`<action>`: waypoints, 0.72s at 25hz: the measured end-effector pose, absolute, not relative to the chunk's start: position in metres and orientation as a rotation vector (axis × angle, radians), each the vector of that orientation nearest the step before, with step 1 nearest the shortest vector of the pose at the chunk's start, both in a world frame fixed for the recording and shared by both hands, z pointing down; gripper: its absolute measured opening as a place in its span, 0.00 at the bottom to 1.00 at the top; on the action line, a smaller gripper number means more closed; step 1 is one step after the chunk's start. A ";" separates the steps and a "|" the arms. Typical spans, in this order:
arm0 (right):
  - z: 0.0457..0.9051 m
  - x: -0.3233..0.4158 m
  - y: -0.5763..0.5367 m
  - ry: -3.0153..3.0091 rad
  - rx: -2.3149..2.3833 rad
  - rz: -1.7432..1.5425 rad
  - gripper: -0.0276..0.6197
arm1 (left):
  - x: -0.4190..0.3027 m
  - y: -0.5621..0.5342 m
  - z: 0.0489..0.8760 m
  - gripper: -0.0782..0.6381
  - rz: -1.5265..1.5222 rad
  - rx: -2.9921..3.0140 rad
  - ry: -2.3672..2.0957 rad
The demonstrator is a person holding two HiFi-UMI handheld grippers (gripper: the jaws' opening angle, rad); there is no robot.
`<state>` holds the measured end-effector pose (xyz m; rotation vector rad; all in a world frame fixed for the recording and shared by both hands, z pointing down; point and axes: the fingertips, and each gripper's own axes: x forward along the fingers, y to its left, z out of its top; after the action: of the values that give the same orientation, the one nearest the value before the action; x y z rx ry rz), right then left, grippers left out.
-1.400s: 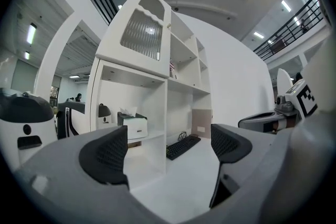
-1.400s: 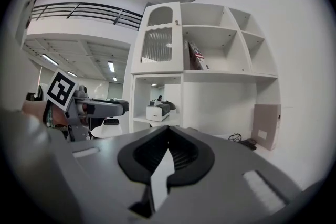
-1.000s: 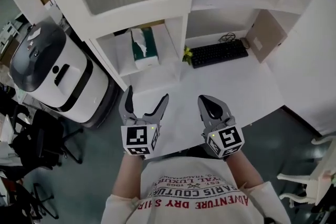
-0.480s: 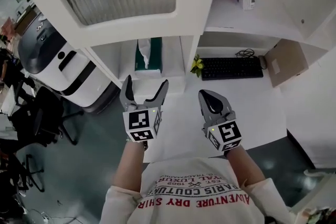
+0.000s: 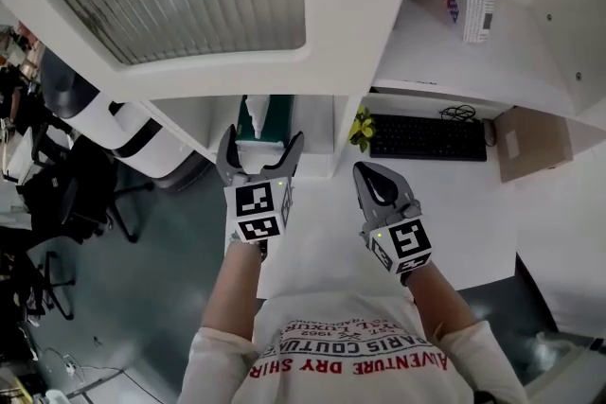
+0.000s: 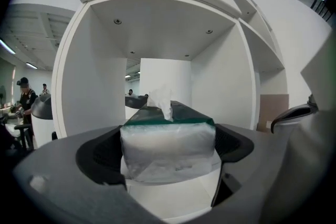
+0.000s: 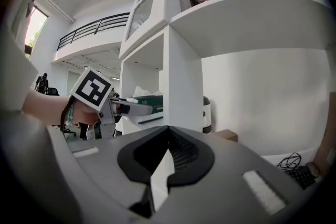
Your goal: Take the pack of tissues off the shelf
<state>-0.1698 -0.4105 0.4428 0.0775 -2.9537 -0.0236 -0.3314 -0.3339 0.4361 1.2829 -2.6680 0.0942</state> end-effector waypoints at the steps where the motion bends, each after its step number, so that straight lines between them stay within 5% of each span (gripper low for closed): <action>1: 0.445 -0.171 -0.413 -2.950 0.073 -0.016 0.04 | -0.335 -0.335 0.437 0.85 0.104 1.268 -2.670; 18: 0.465 -0.172 -0.426 -2.905 0.050 0.017 0.04 | -0.350 -0.344 0.438 0.73 0.223 1.238 -2.728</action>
<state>-0.1716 -0.4255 0.4654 0.0501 -2.9047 0.0167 -0.3500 -0.3443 0.4380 1.2380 -2.7281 0.2232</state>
